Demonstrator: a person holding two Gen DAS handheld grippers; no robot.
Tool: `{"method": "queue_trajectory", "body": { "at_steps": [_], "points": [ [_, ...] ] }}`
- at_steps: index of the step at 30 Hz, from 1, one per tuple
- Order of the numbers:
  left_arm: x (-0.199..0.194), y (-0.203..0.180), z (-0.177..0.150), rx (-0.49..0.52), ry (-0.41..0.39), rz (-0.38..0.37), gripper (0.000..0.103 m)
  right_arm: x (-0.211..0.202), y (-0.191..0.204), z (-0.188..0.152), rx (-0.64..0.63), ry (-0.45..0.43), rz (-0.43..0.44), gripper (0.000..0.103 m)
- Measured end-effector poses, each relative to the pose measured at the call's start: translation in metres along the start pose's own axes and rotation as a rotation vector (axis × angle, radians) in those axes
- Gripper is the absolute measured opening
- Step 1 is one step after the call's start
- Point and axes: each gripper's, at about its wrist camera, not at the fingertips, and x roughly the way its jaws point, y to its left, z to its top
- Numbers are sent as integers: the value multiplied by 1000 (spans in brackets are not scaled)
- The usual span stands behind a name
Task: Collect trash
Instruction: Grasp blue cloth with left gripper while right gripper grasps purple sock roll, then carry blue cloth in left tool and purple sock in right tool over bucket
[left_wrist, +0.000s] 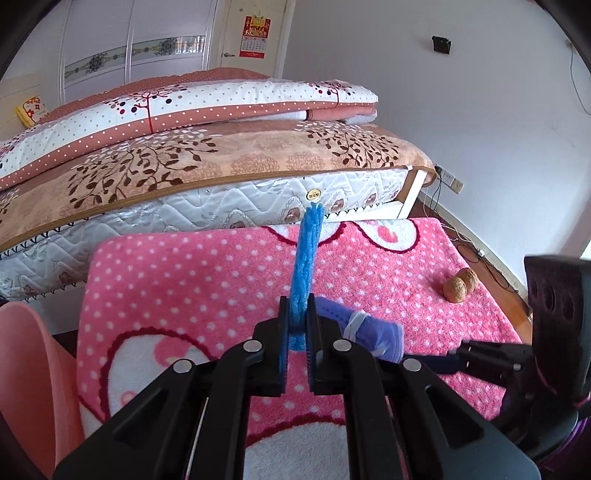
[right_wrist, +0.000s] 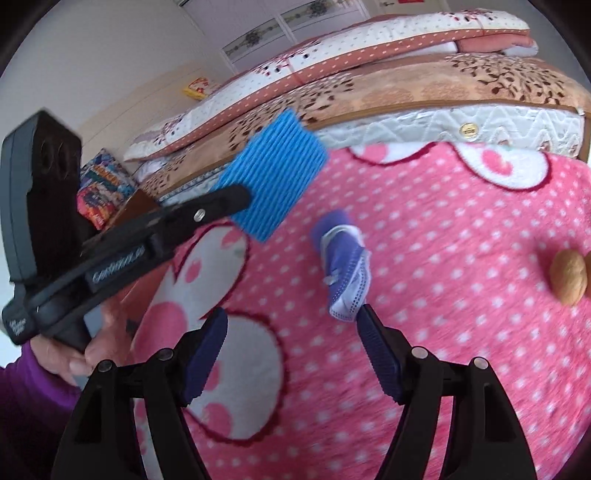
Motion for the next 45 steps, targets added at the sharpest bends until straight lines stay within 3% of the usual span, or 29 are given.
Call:
{"method": "queue_trajectory", "body": {
  "at_steps": [6,12,18,26,30,33,45],
  "points": [
    [-18,13,-5,-29,-15,10,7,-13,25,-11,-40,2,7,71],
    [-30,25,-11,-61,-27,24,7,-26,18,-6,-5,-58,-147,71],
    [-43,34,-19,-76,-35,35,7,-2,13,7,4,-54,-238,61],
    [-63,54,-27,-129,-45,72,7,27,23,11,-1,-31,-333,42],
    [-73,61,-31,-150,-51,92,7,35,28,10,-10,-14,-381,20],
    [-80,66,-33,-162,-60,112,7,36,33,8,-8,-18,-395,18],
    [-111,75,-44,-176,-119,183,7,5,77,-5,0,-117,-322,18]
  ]
}}
